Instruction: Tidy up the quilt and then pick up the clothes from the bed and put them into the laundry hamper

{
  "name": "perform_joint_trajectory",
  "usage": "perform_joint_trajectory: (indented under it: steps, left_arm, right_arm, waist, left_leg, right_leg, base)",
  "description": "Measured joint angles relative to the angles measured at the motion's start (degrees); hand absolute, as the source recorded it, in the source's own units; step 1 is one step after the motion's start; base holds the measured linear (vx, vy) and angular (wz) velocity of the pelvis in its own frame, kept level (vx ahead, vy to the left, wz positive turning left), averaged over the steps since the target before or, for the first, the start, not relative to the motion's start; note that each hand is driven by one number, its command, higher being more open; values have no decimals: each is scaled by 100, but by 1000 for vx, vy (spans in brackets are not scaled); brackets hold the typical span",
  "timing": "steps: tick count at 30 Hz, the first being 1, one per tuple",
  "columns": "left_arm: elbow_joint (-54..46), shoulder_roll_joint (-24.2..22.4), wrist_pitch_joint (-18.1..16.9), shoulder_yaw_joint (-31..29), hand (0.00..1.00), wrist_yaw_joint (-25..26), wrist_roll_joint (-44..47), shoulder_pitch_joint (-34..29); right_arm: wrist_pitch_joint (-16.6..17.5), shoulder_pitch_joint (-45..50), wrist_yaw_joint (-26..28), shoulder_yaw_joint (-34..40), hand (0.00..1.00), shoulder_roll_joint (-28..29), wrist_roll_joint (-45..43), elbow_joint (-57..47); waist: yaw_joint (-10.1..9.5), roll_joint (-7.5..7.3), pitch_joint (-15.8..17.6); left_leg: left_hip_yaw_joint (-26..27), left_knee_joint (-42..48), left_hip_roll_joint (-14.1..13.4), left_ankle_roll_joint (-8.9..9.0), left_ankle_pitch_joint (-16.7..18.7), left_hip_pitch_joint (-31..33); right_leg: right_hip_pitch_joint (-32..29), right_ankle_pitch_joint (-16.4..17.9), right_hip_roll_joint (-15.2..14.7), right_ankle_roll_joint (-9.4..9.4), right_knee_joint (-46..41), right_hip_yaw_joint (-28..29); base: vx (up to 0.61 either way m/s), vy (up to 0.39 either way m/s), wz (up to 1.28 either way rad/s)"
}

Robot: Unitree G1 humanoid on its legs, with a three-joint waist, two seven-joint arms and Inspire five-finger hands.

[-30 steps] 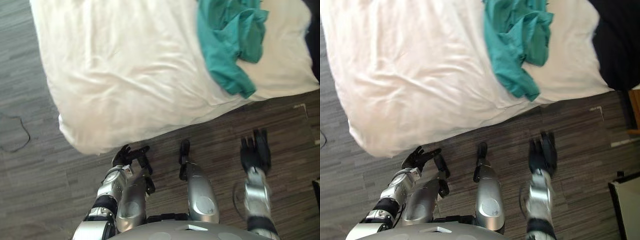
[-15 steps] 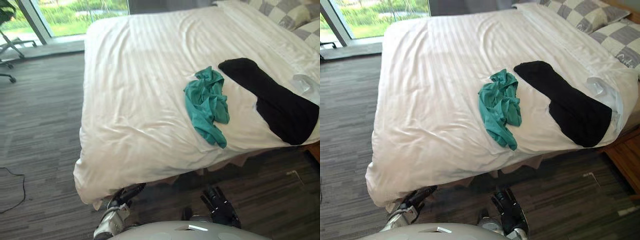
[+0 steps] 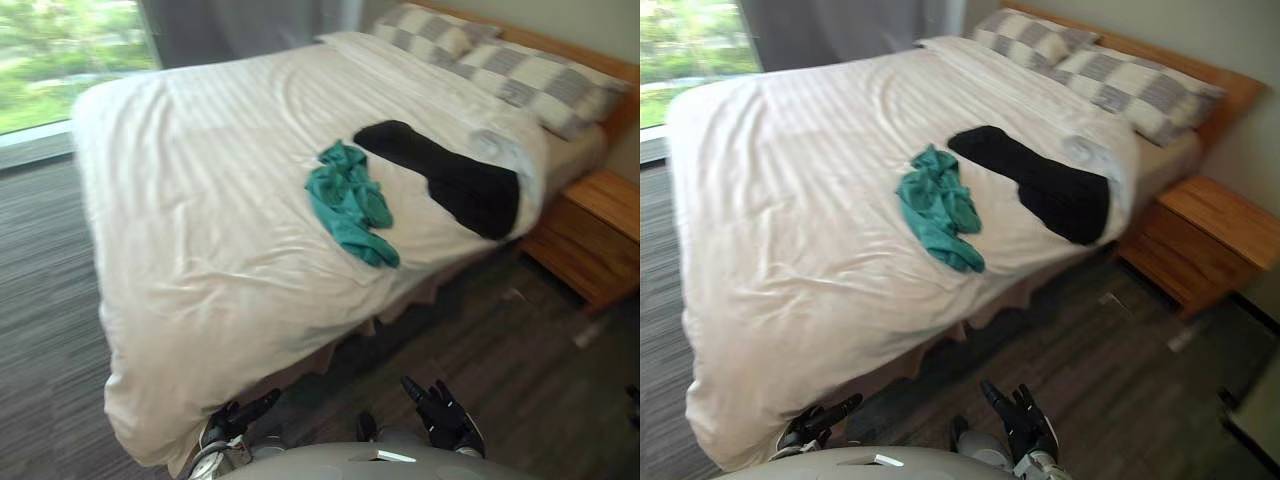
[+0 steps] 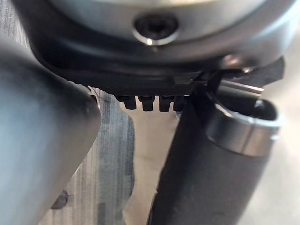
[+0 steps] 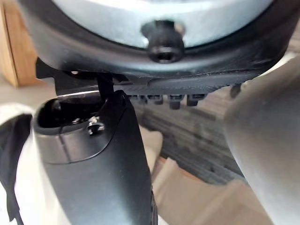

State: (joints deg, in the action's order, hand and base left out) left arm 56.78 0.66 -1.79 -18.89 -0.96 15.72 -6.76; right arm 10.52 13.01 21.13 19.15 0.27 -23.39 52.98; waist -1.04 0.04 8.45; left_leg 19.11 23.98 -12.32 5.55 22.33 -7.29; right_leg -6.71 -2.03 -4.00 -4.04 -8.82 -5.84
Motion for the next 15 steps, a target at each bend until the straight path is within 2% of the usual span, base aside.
perform_joint_trajectory:
  steps: [1, 2, 3, 4, 5, 6, 7, 8, 9, 10, 11, 12, 13, 14, 15]
  left_arm:
    - [-11, 30, 51, 1, 100, 1, -15, 14]
    - [-14, 52, 90, 11, 100, 2, -115, 35]
    - [-22, 51, 102, 15, 100, 2, -238, 43]
    - [-77, 72, 178, 153, 100, -9, -505, 54]
    - [-107, 104, 213, 383, 100, -37, -747, 94]
    - [-104, 114, 215, 495, 100, -52, -821, 123]
    - [-102, 144, 225, 679, 100, -109, -965, 177]
    - [-95, 193, 225, 750, 100, -125, -969, 236]
    - [-33, 183, 230, 749, 100, -92, -963, 309]
    - [132, 157, 233, 755, 100, -55, -956, 425]
    - [217, 136, 278, 807, 100, -14, -940, 512]
    - [238, 116, 312, 886, 100, 7, -930, 550]
    - [252, 51, 329, 968, 100, -2, -900, 612]
    - [281, 85, 376, 1087, 100, -14, -735, 719]
    - [284, 105, 405, 1198, 100, -28, -631, 718]
  right_arm:
    - [29, 21, -2, 4, 100, 32, -3, -2]
    - [114, 45, -57, 5, 100, 67, 0, 1]
    - [153, 57, -75, 2, 100, 73, -4, 1]
    - [228, 89, -108, -19, 100, 74, 7, 6]
    - [303, 141, -193, -20, 100, 93, 59, 4]
    - [330, 176, -243, -23, 100, 97, 81, 6]
    - [362, 188, -359, -22, 100, 110, 235, 5]
    - [344, 196, -445, -75, 100, 105, 289, 17]
    - [333, 191, -515, -108, 100, 112, 283, 28]
    - [321, 189, -620, -120, 100, 58, 273, 120]
    - [321, 124, -687, -126, 100, -7, 284, 188]
    - [306, 38, -712, -123, 100, -58, 286, 280]
    - [264, -179, -804, -49, 100, -154, 365, 412]
    - [284, -234, -1016, -61, 100, -131, 737, 497]
    - [287, -196, -1105, -82, 100, -130, 925, 524]
  waist:
    - [-1, -38, 28]
    - [32, -60, 54]
    - [55, -55, 57]
    - [116, -48, 61]
    - [145, -51, 60]
    - [139, -56, 59]
    - [133, -78, 52]
    - [164, -150, 75]
    - [228, -225, 76]
    - [296, -225, 82]
    - [290, -172, 50]
    - [277, -125, 31]
    - [323, 49, 82]
    - [449, -187, 200]
    - [445, -231, 244]
  left_leg:
    - [170, -119, 17, -21, -78, -77]
    - [482, -301, -8, -51, -202, -179]
    - [632, -381, -40, -57, -263, -224]
    - [930, -570, -85, -50, -382, -350]
    - [1244, -749, -112, -12, -497, -494]
    - [1383, -824, -122, 11, -541, -562]
    - [1673, -905, -138, 89, -602, -682]
    - [1943, -943, -120, 115, -657, -767]
    - [2051, -1079, 3, 43, -736, -871]
    - [2028, -1427, 142, -225, -876, -933]
    - [1880, -1732, 320, -433, -971, -930]
    - [1806, -1948, 433, -511, -1027, -926]
    - [2025, -2184, 358, -71, -1261, -929]
    - [2156, -2052, 473, 36, -1255, -1021]
    - [2250, -2000, 479, 57, -1240, -1100]
  right_leg:
    - [-22, -15, -115, -3, 5, -308]
    - [-26, -14, -287, 9, -78, -882]
    - [-27, 9, -340, 46, -231, -1088]
    - [-15, 118, -462, 206, -727, -1362]
    - [27, 244, -605, 377, -1338, -1518]
    - [76, 276, -683, 431, -1631, -1547]
    - [196, 435, -822, 419, -1990, -1545]
    - [119, 532, -823, 384, -2037, -1508]
    - [74, 517, -749, 404, -1961, -1574]
    - [78, 404, -540, 563, -1611, -1519]
    - [107, 224, -342, 577, -1073, -1299]
    - [191, 25, -180, 537, -565, -1096]
    - [163, 283, -59, 610, -456, -1004]
    - [105, 1027, -448, 521, -1316, -1189]
    - [184, 1152, -461, 417, -1274, -1209]
  base:
    - [-222, 143, -152]
    - [-127, 73, -104]
    - [-148, 68, -122]
    - [-119, 37, -120]
    - [-95, 26, -121]
    - [-55, -49, -123]
    - [-44, -108, -127]
    - [-66, -129, -135]
    - [-82, -137, -130]
    - [-83, -105, -127]
    - [-91, -99, -132]
    - [-142, -95, -153]
    - [-143, -122, -125]
    - [-136, -139, -107]
    - [-125, -116, -76]
